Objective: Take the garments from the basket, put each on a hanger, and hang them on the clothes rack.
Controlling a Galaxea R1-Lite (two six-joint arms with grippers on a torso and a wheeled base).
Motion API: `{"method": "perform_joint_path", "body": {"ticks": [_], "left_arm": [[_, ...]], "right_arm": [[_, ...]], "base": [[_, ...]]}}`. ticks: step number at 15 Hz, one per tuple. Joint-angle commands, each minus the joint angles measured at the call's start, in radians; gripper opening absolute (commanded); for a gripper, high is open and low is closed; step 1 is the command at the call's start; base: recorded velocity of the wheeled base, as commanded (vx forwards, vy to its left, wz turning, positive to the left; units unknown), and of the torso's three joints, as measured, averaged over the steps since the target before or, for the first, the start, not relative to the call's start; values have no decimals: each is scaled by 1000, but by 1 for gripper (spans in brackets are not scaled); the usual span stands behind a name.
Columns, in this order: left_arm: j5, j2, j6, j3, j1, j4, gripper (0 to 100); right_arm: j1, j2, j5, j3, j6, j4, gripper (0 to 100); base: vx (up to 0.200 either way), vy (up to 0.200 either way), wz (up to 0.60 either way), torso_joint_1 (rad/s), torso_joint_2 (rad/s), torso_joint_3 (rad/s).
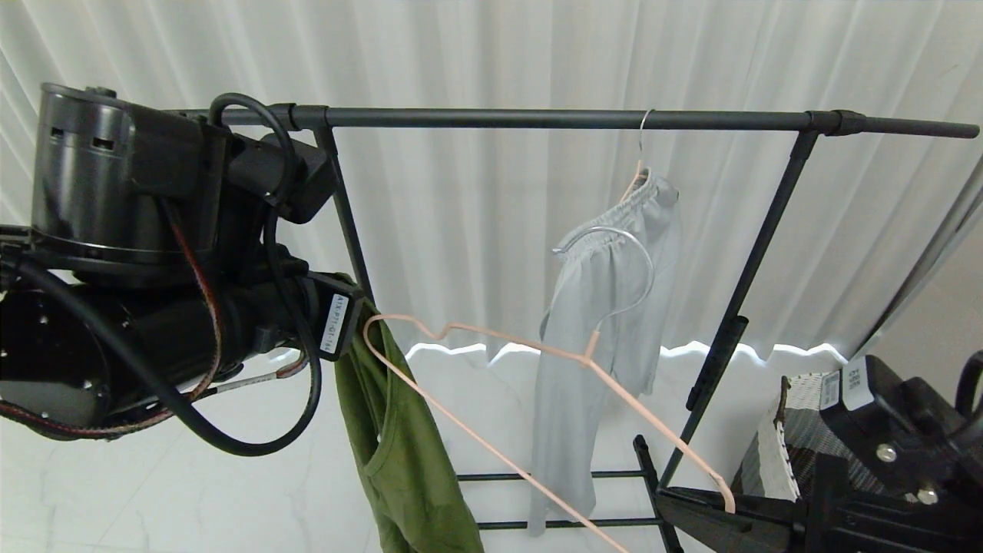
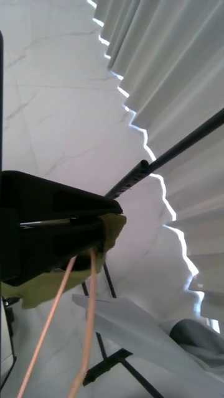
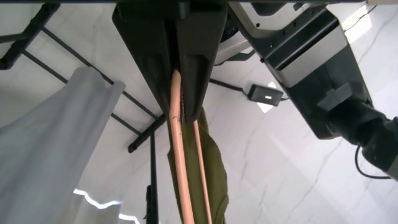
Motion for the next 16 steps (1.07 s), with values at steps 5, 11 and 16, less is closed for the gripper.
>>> {"method": "perform_joint_path", "body": {"ticks": [5,11,16], "left_arm": [[42,0,0,6,-13,0,0],[44,-6,-78,1,-127,0,0],[41,-31,-67,9,-147,1,0]], "right_arm": [[-4,-12,-41,-2,0,-19,0],[-2,40,-40,-2,-2,-75,0],[13,66,-20,5,-2,-81,0]], "base": [[0,0,0,0,0,0],[0,0,0,0,0,0],[0,0,0,0,0,0]]}}
